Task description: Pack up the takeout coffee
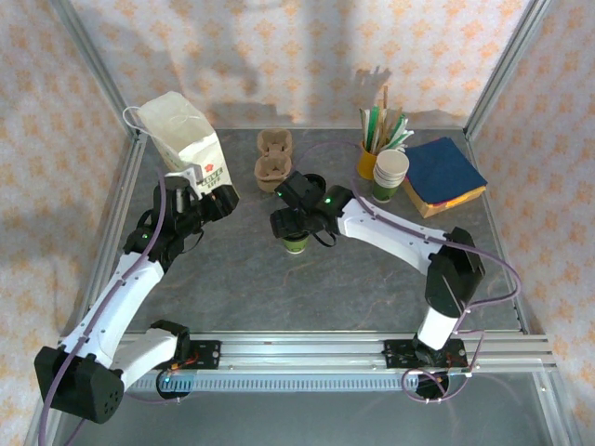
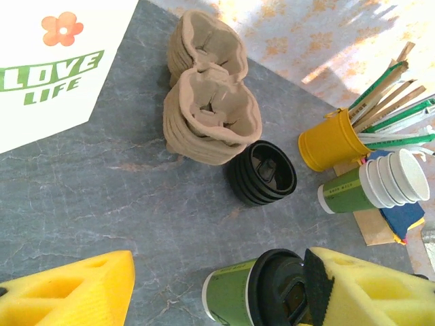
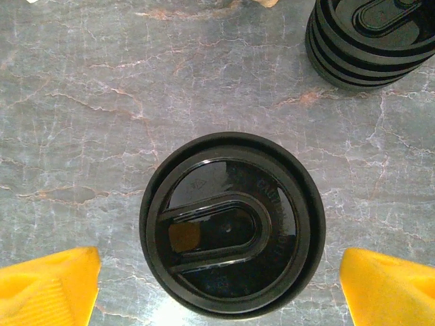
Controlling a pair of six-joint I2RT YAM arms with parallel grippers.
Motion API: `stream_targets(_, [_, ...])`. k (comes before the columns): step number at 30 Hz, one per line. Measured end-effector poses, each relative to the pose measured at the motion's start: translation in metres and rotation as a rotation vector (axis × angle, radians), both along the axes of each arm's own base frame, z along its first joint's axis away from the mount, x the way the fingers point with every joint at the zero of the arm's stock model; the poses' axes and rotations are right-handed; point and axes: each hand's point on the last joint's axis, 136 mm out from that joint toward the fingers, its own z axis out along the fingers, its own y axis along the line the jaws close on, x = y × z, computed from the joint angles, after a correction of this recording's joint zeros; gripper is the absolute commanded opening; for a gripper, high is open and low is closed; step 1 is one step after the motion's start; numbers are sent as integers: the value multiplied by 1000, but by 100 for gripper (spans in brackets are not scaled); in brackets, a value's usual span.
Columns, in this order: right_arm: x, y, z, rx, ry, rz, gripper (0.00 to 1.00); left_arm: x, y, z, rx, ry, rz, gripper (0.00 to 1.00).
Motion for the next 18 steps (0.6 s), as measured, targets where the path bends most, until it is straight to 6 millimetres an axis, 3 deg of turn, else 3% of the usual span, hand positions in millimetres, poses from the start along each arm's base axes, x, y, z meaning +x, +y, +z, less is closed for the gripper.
stream_targets(7, [2, 2, -13, -59, 21, 14, 86, -1, 0, -4, 1, 8, 0, 69])
stream_targets(18, [3, 2, -16, -87, 29, 19, 78, -3, 3, -14, 6, 31, 6, 69])
